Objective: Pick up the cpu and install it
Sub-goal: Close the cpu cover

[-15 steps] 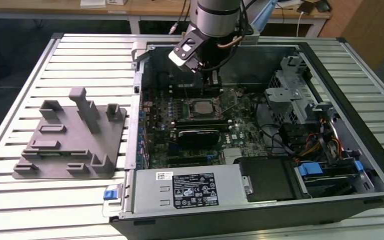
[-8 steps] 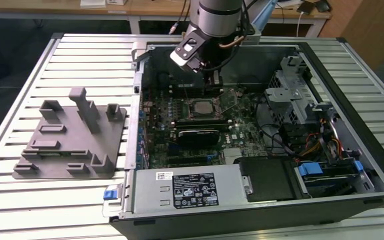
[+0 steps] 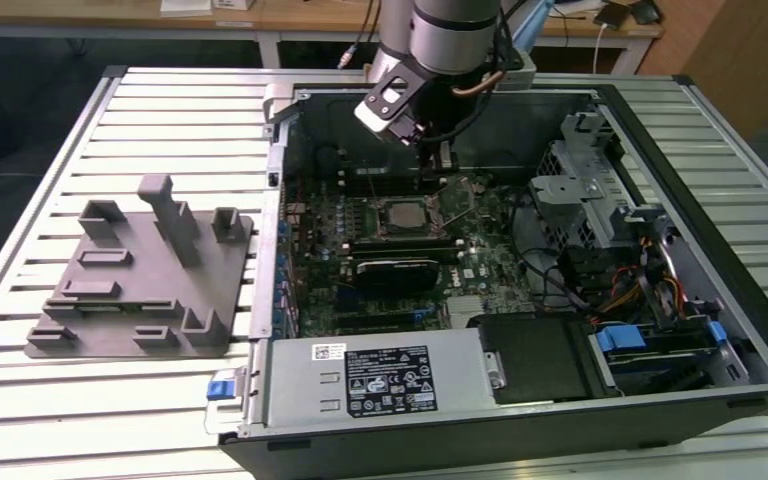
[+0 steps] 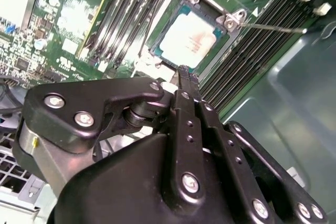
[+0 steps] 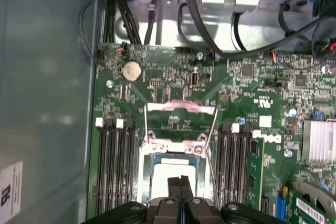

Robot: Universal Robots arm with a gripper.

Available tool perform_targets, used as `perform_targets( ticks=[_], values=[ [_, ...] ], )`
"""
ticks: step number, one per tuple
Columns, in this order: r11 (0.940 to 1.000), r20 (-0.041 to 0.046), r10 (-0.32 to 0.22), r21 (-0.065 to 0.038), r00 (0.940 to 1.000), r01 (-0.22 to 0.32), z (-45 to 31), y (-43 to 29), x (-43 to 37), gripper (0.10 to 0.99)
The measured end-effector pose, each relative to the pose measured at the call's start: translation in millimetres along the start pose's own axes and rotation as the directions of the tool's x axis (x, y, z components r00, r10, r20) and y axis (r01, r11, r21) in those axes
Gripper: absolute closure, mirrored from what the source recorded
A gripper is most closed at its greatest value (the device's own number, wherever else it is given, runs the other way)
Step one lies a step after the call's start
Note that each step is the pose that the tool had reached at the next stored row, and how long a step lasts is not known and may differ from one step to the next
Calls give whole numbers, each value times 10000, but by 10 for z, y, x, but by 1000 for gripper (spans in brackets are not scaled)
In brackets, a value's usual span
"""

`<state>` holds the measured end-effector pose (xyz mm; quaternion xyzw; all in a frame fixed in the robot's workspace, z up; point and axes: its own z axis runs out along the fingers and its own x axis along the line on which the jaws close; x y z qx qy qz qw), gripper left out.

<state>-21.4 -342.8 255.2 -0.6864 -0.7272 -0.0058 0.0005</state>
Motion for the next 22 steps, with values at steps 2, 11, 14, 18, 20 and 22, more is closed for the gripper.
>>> perform_targets(
  ticks=[2,11,14,18,20,22],
  values=[
    [10000,0,-1,0,10000,1,0,31,-2,980],
    [10000,0,0,0,10000,0,2,236,-14,980],
    [10000,1,0,1,10000,0,2,317,-18,980],
    [10000,-1,0,0,10000,0,3,420,-24,980],
    [10000,-1,-1,0,10000,1,4,471,-27,980],
    [10000,0,0,1,10000,0,4,526,-31,980]
  ],
)
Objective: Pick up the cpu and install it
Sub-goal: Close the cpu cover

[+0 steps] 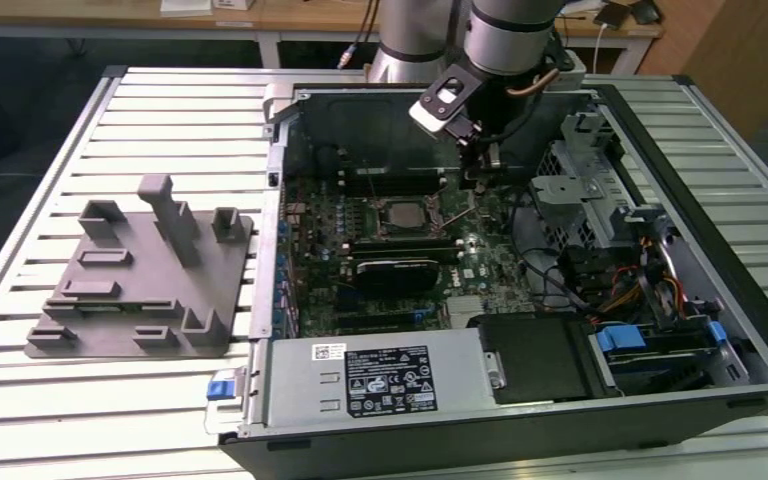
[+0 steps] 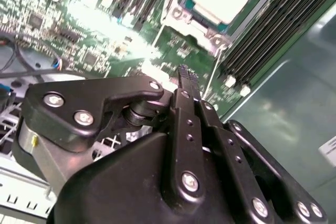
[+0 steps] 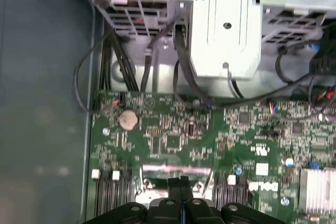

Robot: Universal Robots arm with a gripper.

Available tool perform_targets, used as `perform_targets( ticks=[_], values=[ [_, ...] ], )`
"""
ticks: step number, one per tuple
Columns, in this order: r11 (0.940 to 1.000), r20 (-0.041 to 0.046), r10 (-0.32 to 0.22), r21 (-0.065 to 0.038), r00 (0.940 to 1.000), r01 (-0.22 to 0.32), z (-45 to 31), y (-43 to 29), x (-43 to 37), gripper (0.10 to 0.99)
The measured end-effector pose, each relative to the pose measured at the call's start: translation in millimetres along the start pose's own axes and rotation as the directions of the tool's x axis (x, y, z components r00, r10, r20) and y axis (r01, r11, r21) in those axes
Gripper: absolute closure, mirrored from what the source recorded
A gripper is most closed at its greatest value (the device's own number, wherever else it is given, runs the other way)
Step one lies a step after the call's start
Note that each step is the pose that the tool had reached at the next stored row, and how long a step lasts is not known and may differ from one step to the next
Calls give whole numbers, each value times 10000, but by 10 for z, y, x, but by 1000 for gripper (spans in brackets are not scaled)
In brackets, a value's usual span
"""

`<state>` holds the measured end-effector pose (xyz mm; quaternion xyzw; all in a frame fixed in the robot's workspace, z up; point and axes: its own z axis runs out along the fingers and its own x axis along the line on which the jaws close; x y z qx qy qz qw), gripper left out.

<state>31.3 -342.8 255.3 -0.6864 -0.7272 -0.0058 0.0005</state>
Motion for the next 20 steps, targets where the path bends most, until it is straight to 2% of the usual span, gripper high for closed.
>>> perform_targets(
  ticks=[10,16,20],
  values=[
    [10000,-2,-1,-1,10000,1,3,284,-16,980],
    [10000,-1,-1,0,10000,1,5,292,-17,980],
    [10000,0,14,1,10000,-14,59,308,-18,980]
  ],
)
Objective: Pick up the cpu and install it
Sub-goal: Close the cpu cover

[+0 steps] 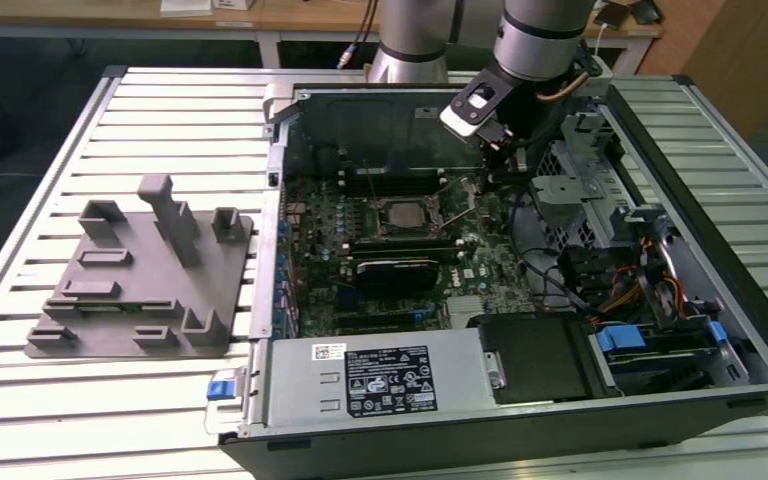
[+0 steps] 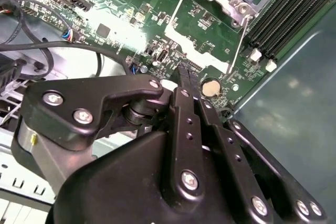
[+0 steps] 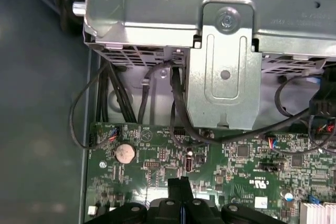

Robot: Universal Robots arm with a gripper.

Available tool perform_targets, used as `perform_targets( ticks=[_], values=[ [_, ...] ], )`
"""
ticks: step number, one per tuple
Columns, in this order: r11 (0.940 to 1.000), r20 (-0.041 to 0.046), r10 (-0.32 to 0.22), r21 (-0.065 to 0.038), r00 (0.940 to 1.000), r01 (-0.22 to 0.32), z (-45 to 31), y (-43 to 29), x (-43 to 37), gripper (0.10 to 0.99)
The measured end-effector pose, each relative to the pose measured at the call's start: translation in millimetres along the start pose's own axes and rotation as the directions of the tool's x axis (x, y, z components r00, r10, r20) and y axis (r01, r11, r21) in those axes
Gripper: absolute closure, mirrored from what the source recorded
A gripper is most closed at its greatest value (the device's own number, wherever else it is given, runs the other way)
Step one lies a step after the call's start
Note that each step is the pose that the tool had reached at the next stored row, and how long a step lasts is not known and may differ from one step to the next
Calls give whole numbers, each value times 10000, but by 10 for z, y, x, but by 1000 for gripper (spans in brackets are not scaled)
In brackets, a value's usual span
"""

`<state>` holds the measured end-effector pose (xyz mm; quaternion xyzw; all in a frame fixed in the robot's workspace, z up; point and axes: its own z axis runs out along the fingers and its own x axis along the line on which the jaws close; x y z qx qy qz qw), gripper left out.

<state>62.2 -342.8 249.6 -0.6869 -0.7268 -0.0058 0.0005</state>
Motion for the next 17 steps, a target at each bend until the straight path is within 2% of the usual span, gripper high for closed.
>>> perform_targets(
  ticks=[9,17],
  values=[
    [9995,-1,302,-3,9995,-302,117,11,2,980],
    [9994,-4,343,-4,9994,-343,146,-32,13,980]
  ],
)
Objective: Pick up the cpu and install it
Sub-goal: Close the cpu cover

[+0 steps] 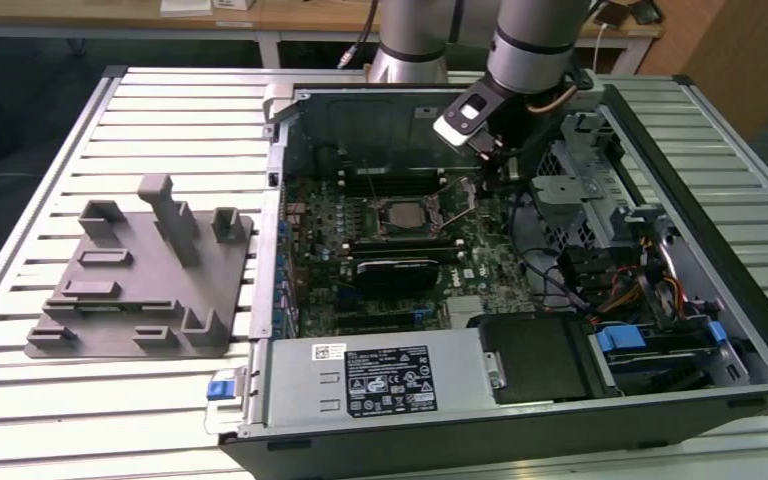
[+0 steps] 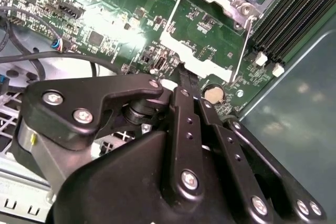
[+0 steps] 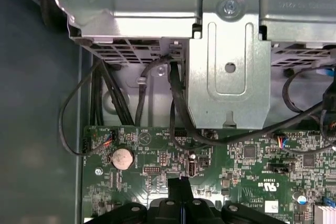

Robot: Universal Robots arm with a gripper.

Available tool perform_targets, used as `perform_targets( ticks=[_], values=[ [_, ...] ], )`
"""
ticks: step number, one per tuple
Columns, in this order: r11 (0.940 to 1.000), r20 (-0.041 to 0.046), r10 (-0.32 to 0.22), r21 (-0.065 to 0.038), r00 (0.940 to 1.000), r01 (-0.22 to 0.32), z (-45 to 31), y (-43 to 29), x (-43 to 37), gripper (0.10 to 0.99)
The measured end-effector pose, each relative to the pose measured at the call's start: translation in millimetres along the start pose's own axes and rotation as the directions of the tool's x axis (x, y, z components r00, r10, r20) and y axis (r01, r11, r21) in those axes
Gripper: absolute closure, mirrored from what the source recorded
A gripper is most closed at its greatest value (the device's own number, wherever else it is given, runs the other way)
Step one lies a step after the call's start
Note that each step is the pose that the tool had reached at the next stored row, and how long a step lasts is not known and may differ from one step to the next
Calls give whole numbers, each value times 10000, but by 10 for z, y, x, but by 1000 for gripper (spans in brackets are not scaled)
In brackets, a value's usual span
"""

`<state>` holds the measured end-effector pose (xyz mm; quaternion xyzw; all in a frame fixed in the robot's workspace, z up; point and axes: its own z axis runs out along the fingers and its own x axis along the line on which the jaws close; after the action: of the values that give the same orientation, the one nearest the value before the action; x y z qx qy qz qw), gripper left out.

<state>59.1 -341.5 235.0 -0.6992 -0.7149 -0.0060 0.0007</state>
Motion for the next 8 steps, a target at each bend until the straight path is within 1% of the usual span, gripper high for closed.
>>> perform_targets(
  ticks=[5,8],
  values=[
    [10000,0,2,0,10000,-2,5,-84,2,980],
    [10000,0,7,-1,10000,-7,6,-150,3,980]
  ],
)
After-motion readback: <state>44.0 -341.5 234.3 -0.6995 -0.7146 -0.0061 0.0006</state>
